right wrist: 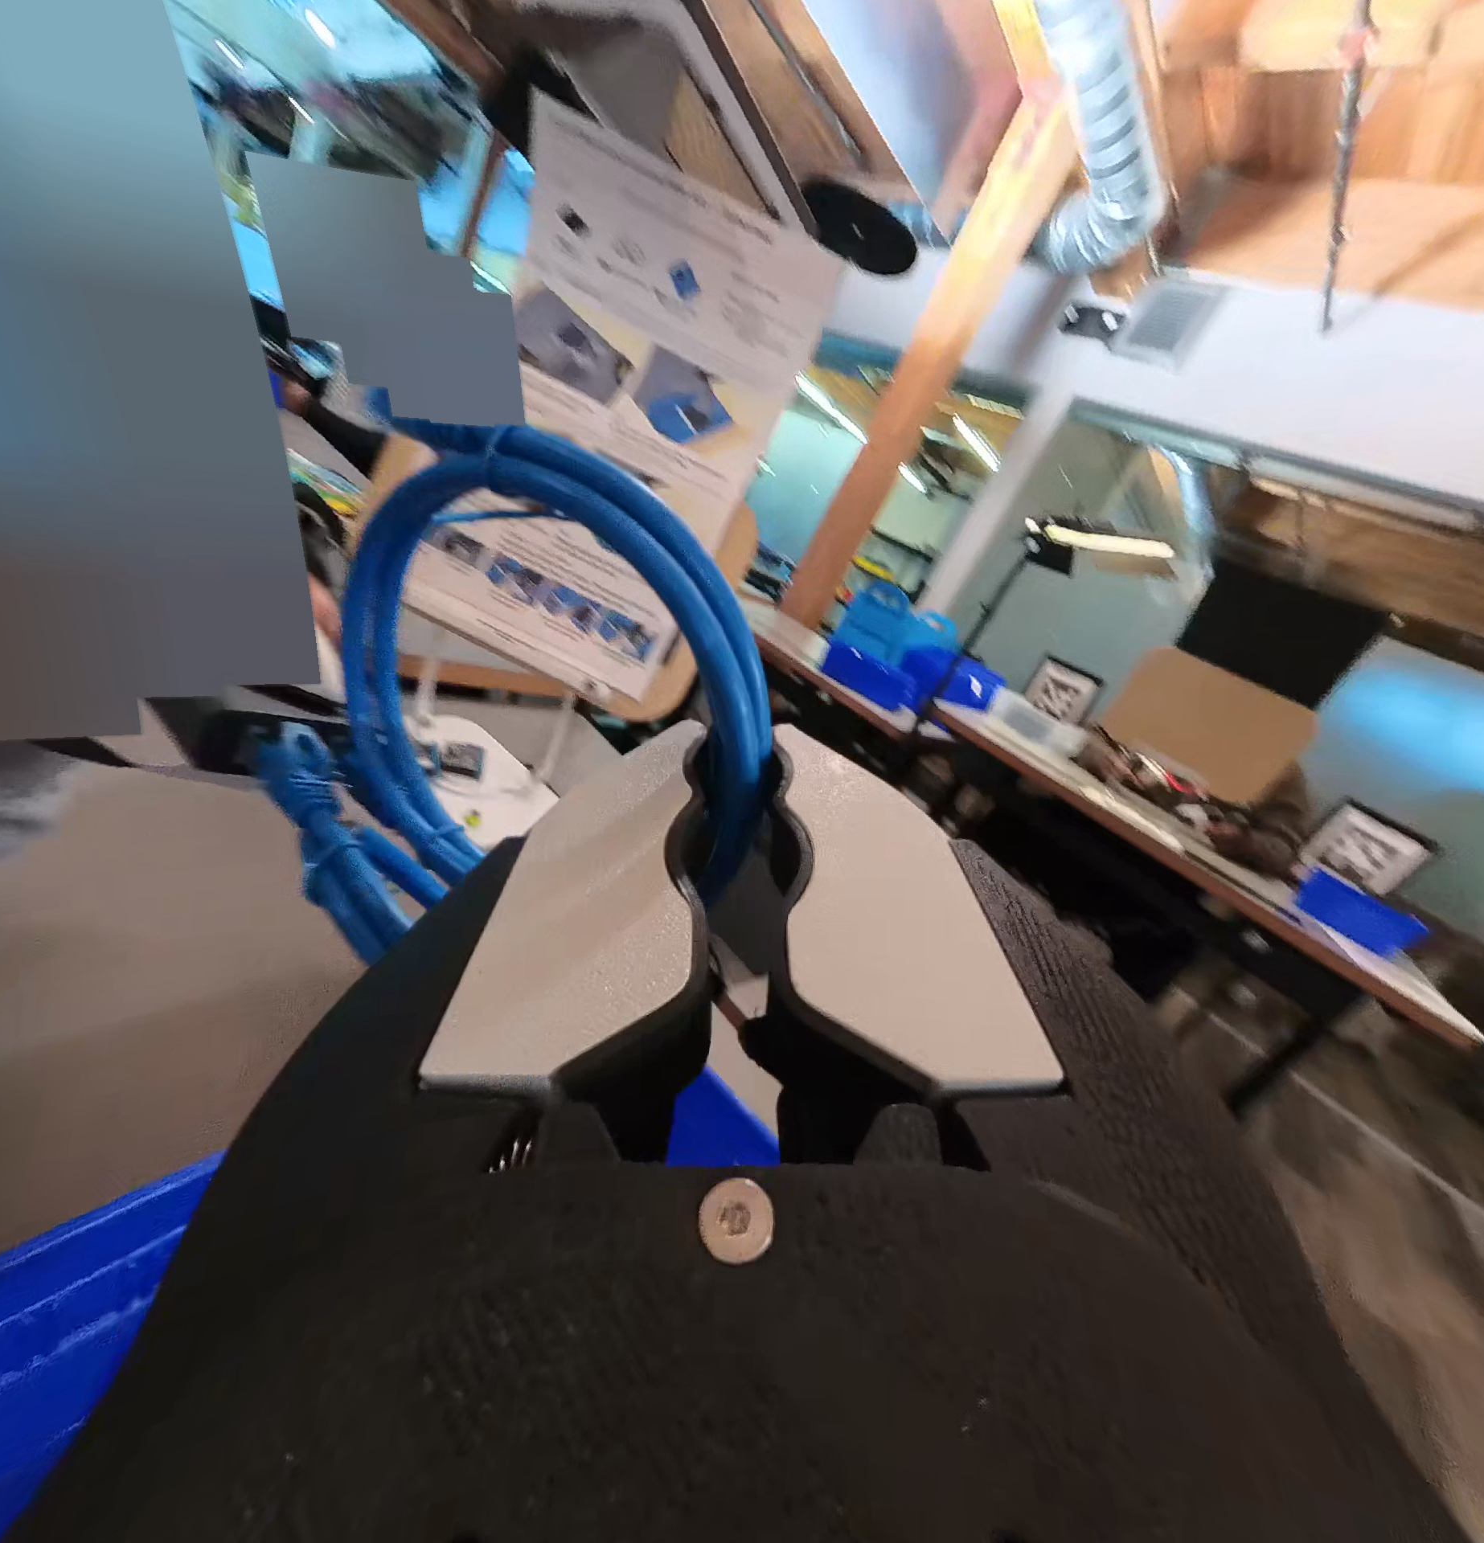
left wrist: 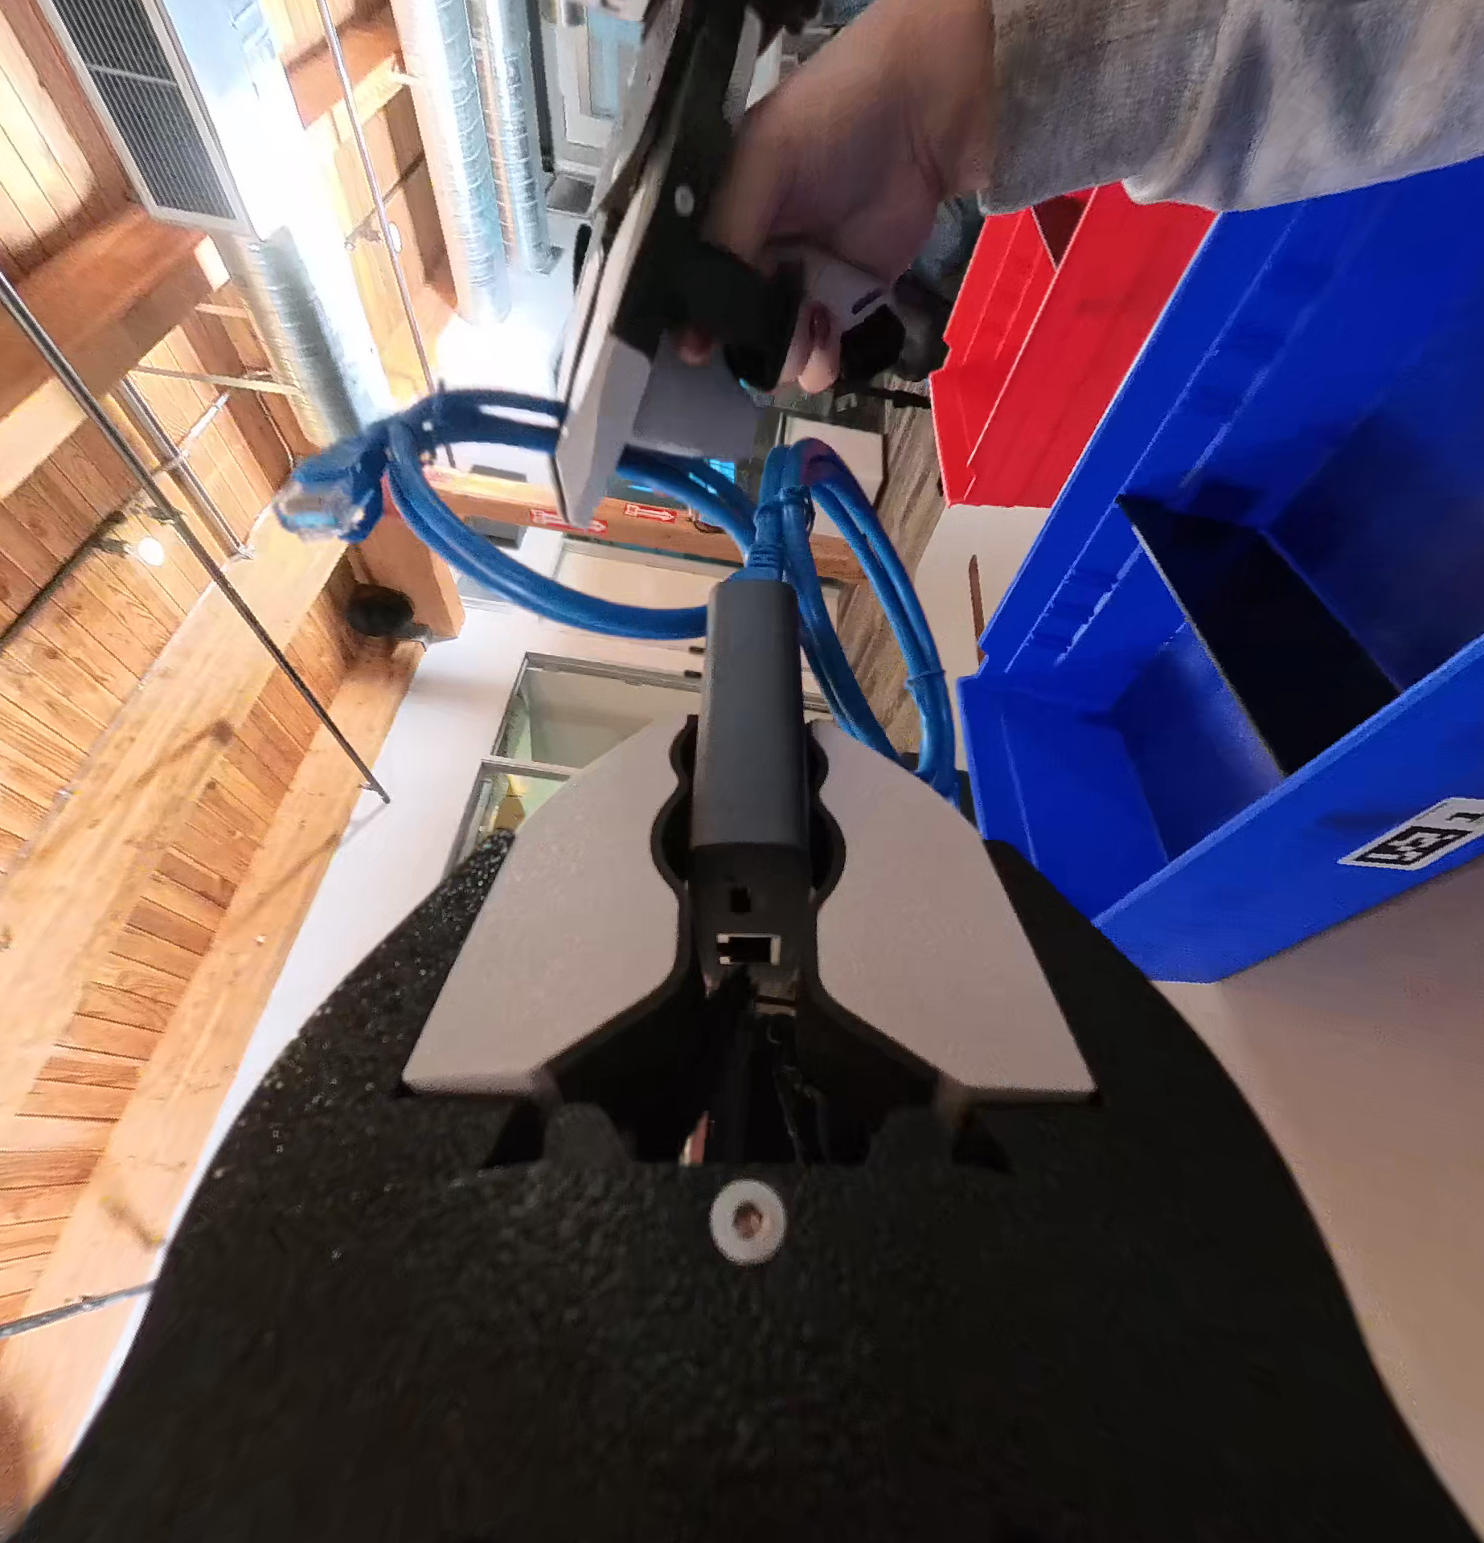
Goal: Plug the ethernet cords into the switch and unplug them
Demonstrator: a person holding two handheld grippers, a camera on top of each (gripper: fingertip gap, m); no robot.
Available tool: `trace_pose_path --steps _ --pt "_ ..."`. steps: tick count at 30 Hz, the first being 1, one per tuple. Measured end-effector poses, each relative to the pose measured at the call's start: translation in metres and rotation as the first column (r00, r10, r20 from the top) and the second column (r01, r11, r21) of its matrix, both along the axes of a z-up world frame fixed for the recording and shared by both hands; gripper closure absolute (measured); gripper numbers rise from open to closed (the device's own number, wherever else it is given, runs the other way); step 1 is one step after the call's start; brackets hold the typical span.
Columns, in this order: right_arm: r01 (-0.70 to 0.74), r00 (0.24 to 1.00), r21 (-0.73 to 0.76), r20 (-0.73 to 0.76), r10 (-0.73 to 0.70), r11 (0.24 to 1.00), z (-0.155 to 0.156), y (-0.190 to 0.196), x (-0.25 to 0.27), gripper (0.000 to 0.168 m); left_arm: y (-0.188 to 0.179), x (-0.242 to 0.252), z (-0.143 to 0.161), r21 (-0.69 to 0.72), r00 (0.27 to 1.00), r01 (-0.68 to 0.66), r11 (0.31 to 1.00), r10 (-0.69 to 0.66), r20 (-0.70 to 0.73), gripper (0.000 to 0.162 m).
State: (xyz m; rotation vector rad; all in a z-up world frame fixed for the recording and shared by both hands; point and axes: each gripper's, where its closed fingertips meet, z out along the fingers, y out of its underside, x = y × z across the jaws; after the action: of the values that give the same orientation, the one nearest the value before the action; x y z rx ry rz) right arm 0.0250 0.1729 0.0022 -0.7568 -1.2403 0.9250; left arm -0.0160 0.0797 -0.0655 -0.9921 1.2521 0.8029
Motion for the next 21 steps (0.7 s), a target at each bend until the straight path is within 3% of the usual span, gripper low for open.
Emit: trace_pose_path --steps 4,8,14,18,21 --pt "0.192 0.976 -0.053 0.117 -0.185 0.98 -0.014 0.022 -0.008 0.157 0.0 0.004 -0.001 0.027 0.999 -0.008 1.0 0.009 -0.046 0.141" --pt "0.281 0.946 -0.048 0.183 -0.268 0.959 -0.027 0.035 -0.016 0.154 0.007 0.0 -0.006 -0.01 0.998 -0.046 0.999 0.046 -0.038 0.141" --pt "0.276 0.952 0.253 0.061 -0.299 0.927 -0.019 0.025 -0.013 0.148 0.025 -0.03 -0.006 -0.111 0.972 -0.18 0.977 0.194 0.13 0.141" --pt "0.379 0.903 0.492 -0.013 -0.429 0.784 -0.016 0.021 -0.008 0.134 0.035 -0.051 -0.002 -0.173 0.914 -0.264 0.949 0.304 0.271 0.141" --pt "0.381 0.894 0.607 -0.05 -0.445 0.697 -0.015 0.006 -0.01 0.13 0.039 -0.068 -0.002 -0.21 0.867 -0.326 0.922 0.38 0.322 0.141"
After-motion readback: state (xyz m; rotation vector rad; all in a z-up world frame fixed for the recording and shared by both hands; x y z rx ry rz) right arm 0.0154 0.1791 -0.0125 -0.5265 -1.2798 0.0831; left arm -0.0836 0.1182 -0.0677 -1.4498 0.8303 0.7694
